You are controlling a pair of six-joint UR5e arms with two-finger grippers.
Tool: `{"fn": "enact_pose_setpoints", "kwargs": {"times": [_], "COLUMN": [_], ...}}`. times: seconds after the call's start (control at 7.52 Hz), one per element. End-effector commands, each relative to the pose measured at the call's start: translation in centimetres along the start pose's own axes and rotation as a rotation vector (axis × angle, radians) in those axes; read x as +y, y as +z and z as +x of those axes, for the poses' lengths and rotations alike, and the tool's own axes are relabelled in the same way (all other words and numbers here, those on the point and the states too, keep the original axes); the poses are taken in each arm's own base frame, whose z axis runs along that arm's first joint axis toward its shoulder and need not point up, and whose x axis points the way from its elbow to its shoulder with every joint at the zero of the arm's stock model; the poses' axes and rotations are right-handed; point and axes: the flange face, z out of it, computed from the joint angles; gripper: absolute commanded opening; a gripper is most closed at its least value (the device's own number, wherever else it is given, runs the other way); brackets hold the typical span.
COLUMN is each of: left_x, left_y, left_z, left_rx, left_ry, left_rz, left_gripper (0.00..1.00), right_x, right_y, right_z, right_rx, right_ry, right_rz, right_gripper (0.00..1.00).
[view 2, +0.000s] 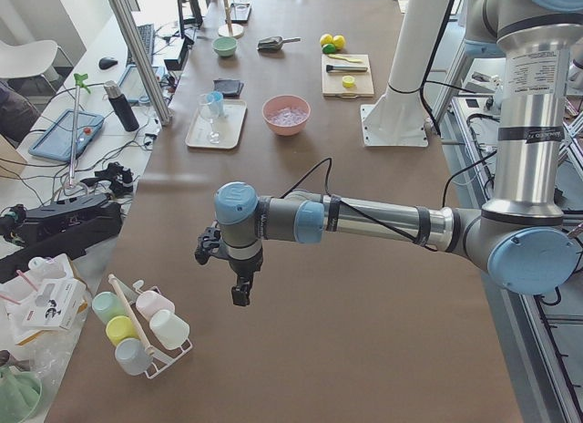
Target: Put ice in cup with scoop
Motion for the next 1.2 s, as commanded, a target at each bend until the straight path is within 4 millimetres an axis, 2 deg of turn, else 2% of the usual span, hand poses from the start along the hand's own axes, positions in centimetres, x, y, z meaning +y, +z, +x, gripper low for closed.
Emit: {"fn": "enact_pose_setpoints", "kwargs": {"times": [0.0,0.13,0.27,0.4,0.53,0.66,0.8,0.93,1.06], "left_x": [-0.8,-2.1,-3.8,-4.2,-4.3,-5.5,-5.6,-6.0,-5.9], "left_y": [-2.1,-4.2,-5.8,-5.1,-6.2,-6.2,-4.7,-3.2,-2.0], "left_z": [2.8,5.0,7.5,10.6,13.7,17.9,20.2,24.0,27.1], "left_rx": [0.091,0.107,0.107,0.12,0.128,0.157,0.197,0.222,0.258], "left_ry": [0.046,0.098,0.149,0.211,0.278,0.353,0.393,0.47,0.567], "left_rz": [0.049,0.093,0.119,0.106,0.131,0.126,0.097,0.079,0.107], "left_gripper": [0.99,0.99,0.99,0.99,0.99,0.99,0.99,0.99,0.99], "right_x": [1.7,2.9,3.5,4.8,6.2,7.4,8.6,9.1,9.1], "right_y": [3.4,5.7,6.8,8.1,10.1,11.8,13.8,14.5,15.9], "right_z": [-5.7,-7.6,-9.0,-9.2,-10.7,-12.5,-13.7,-14.4,-12.8], "right_rx": [-0.048,-0.026,-0.034,-0.042,-0.029,-0.04,-0.003,-0.015,-0.028], "right_ry": [0.102,0.112,0.133,0.123,0.137,0.136,0.129,0.105,0.055], "right_rz": [0.101,0.146,0.14,0.162,0.218,0.245,0.273,0.266,0.276], "right_gripper": [0.99,0.99,0.99,0.99,0.99,0.99,1.0,1.0,1.0]}}
